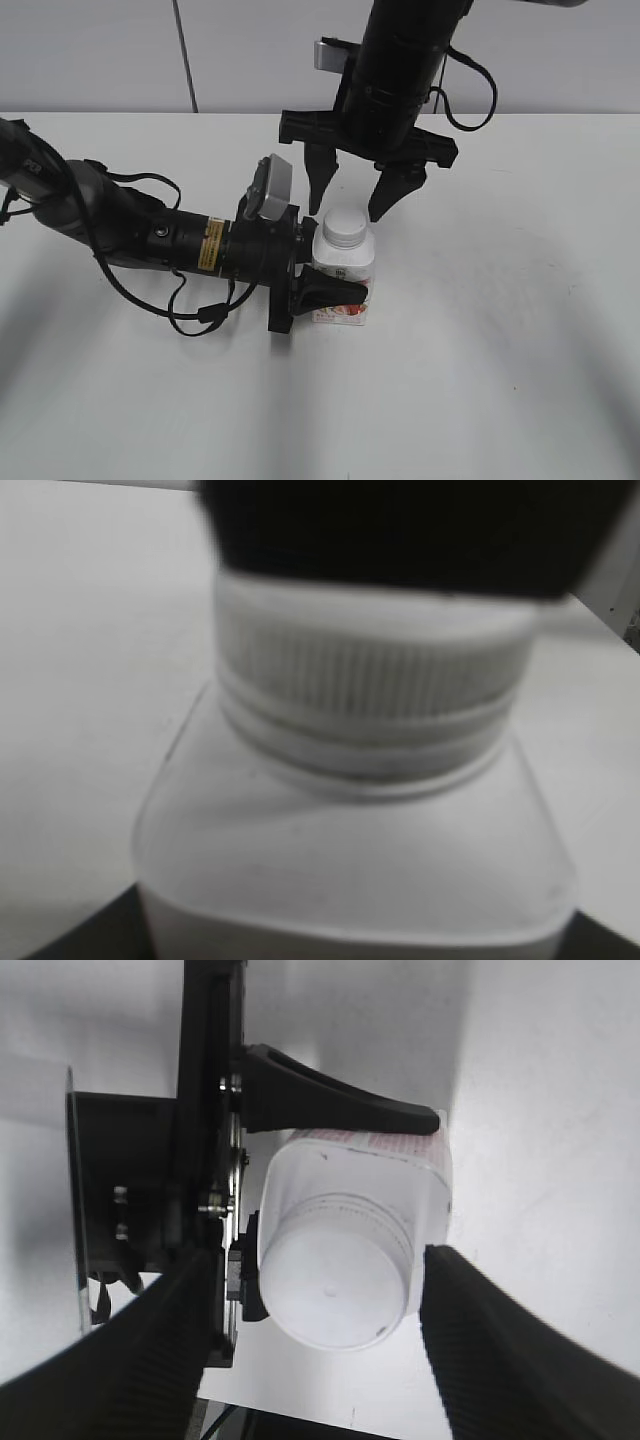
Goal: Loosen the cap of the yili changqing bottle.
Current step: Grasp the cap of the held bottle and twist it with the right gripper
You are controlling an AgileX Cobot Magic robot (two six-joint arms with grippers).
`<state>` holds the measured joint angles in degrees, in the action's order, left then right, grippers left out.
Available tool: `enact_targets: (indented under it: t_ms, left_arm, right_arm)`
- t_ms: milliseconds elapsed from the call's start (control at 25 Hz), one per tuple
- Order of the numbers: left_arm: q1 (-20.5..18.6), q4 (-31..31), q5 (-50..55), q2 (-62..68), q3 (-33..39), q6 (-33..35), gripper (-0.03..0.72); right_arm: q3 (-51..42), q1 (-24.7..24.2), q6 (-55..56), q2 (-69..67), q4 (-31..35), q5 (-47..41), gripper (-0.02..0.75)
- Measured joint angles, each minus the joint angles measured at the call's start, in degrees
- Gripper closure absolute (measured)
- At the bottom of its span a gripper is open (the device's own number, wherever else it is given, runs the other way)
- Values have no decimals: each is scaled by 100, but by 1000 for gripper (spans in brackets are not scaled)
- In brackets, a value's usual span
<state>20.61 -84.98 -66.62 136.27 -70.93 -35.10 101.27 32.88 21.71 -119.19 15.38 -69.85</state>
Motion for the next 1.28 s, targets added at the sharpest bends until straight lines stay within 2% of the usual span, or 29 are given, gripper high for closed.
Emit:
enact_targets:
  t_ms: [560, 960, 1280]
  left_arm:
    - [5, 33, 7, 0, 0, 0, 304]
    - [5, 53, 20, 0, 0, 0, 304]
    - [5, 66, 25, 0, 0, 0, 304]
  right_arm:
    - [0, 0, 3, -4, -153, 0, 224]
    - [0, 0, -9, -155, -7, 0, 225]
    - [0, 0, -14, -208, -14, -21, 336]
